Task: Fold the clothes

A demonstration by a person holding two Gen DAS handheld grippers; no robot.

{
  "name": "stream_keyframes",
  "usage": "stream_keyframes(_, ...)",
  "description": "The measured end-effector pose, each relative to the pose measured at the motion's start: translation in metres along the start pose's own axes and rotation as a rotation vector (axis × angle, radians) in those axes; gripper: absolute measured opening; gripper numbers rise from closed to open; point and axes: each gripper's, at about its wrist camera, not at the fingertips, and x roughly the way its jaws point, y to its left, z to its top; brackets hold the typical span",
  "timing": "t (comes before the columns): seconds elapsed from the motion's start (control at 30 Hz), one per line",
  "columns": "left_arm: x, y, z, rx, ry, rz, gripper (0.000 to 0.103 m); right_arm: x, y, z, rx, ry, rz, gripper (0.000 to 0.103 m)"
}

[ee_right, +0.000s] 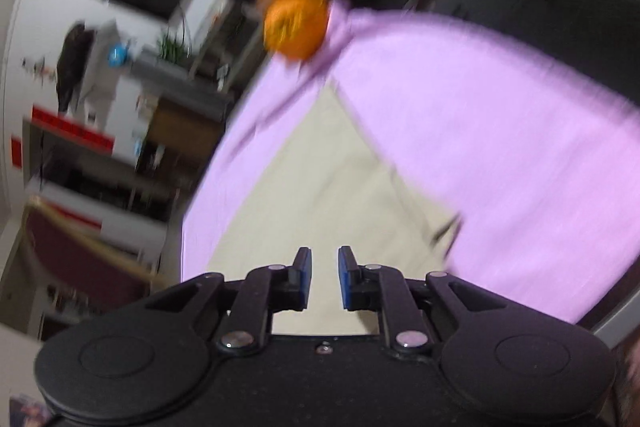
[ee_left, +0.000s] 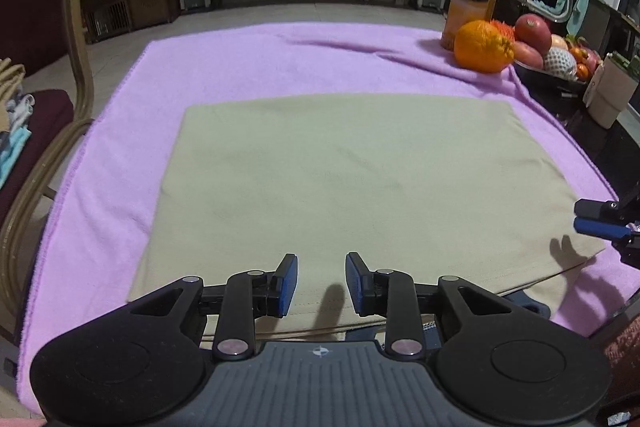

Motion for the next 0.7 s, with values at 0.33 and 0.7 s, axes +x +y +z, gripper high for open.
stream_keyframes(0.33, 0.009, 0.010, -0.007, 0.014, 0.086, 0.049, 0.033, -0.002, -0.021, -0.009, 0.095, 0.059, -0.052, 0.020)
stream_keyframes(0.7, 0.011, 0.009, -0.010, 0.020, 0.091, 0.054, 0.033, -0.022, -0.018, -0.017, 0.083, 0.001, -0.082, 0.035)
